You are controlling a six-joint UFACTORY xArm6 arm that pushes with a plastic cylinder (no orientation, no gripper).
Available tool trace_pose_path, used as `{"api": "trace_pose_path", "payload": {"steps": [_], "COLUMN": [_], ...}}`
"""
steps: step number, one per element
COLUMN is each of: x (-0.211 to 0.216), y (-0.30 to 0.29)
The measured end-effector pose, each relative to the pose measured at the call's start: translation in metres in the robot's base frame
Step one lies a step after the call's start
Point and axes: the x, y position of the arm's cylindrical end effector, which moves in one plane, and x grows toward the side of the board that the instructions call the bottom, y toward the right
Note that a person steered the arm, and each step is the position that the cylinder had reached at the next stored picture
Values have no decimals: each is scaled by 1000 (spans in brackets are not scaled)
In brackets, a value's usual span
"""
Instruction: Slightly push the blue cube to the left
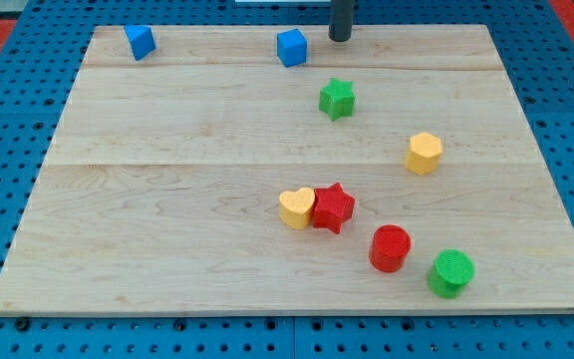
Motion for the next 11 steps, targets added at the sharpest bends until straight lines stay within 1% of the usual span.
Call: {"api": "trace_pose_path", "payload": {"steps": [2, 3, 4, 5, 6, 9, 10, 11], "x": [9, 44, 43, 32, 45, 45, 81, 102], "y": [63, 18, -40, -60, -46, -44, -48, -82]}}
